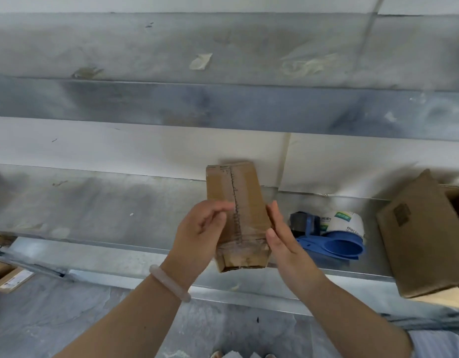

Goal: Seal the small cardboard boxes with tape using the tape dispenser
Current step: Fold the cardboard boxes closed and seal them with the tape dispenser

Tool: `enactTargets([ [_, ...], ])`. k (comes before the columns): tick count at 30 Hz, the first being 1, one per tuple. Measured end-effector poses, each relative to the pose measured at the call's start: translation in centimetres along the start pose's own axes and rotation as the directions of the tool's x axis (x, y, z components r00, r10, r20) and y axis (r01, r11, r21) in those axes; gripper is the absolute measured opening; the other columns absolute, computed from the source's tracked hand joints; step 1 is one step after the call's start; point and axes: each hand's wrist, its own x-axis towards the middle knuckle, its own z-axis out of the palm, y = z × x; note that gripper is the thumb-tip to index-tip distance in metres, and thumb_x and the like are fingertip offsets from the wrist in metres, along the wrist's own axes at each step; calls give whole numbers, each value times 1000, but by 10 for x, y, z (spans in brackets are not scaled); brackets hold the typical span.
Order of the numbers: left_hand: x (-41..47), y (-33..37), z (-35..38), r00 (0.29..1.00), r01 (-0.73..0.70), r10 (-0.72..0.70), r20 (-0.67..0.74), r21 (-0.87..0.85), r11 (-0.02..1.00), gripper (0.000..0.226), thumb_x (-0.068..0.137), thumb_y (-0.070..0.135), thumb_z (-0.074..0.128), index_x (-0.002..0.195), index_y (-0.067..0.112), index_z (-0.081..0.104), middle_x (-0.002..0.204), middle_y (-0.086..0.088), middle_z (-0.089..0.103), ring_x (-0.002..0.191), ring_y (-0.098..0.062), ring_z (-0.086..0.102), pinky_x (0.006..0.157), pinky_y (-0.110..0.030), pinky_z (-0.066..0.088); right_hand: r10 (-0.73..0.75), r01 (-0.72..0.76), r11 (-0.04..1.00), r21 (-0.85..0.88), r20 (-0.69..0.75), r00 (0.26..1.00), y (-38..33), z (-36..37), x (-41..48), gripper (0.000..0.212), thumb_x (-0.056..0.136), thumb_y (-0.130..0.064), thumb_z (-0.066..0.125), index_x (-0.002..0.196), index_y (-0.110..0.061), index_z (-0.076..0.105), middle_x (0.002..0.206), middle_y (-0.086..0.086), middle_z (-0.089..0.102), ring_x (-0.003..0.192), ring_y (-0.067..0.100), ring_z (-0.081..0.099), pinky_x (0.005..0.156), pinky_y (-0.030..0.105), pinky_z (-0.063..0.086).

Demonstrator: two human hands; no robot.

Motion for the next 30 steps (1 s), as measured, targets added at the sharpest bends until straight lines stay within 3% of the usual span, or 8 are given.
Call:
enactTargets([
  [2, 4, -16, -6, 944, -297, 229, 237, 311, 903, 27, 91, 41, 54, 114, 32, 67, 121, 21, 60, 120, 6, 49, 102, -12, 37, -161, 154, 965, -213, -15, 987, 0, -5, 2, 57, 94, -63, 33, 146, -52, 11, 149, -41, 19, 140, -14, 17, 120, 30, 19],
  [5, 10, -42, -7, 831, -532, 350, 432, 436, 726, 49, 91, 57, 49, 124, 24, 64, 133, 14, 57, 134, -6, 42, 114, -37, 33, -365, 348, 677, -649, 114, 924, 12, -13, 12, 58, 96, -59, 35, 149, -37, 30, 158, -22, 19, 148, 3, 9, 119, 41, 24],
  [8, 10, -54, -5, 757, -652, 486, 436, 475, 590, 46, 97, 52, 43, 120, 21, 68, 129, 8, 62, 128, -13, 51, 111, -43, 36, -501, 436, 520, -735, 151, 852, 20, -15, 22, 49, 97, -47, 43, 142, -27, 46, 151, -10, 41, 147, 14, 22, 113, 45, 35],
  [12, 13, -56, -3, 730, -683, 528, 434, 479, 551, 45, 100, 49, 41, 120, 19, 68, 128, 6, 62, 127, -13, 52, 114, -37, 32, -570, 451, 430, -782, 152, 808, 22, -16, 30, 45, 99, -45, 41, 134, -21, 56, 142, -6, 52, 143, 20, 33, 110, 37, 39],
  [17, 16, -63, -20, 680, -728, 496, 540, 423, 539, 50, 98, 46, 46, 137, 15, 52, 145, 1, 48, 139, -15, 38, 114, -43, 32, -527, 478, 498, -723, 185, 830, 26, -19, 25, 46, 102, -42, 37, 140, -20, 49, 150, -4, 42, 147, 19, 22, 118, 34, 26],
  [23, 15, -65, -20, 696, -711, 469, 543, 435, 552, 44, 100, 40, 43, 137, 17, 51, 145, 2, 48, 140, -14, 35, 111, -47, 36, -506, 483, 508, -713, 206, 837, 22, -23, 28, 43, 101, -39, 39, 139, -21, 51, 150, -6, 42, 148, 18, 21, 119, 28, 22],
  [27, 0, -64, -17, 766, -628, 448, 461, 388, 675, 52, 103, 35, 29, 147, 8, 34, 158, -7, 26, 147, -26, 20, 118, -46, 24, -355, 361, 754, -549, 122, 927, 20, -10, 14, 48, 103, -32, 36, 150, -30, 26, 159, -19, 17, 149, 8, 6, 120, 22, 11],
  [30, -20, -61, 0, 905, -379, 302, 299, 248, 891, 60, 103, 42, 22, 155, 17, 2, 163, -4, -1, 150, -23, 4, 120, -41, 14, -229, 225, 960, -165, -7, 973, 20, 10, 3, 58, 101, -30, 34, 152, -37, 7, 157, -27, 14, 146, -1, 11, 118, 21, 17],
])
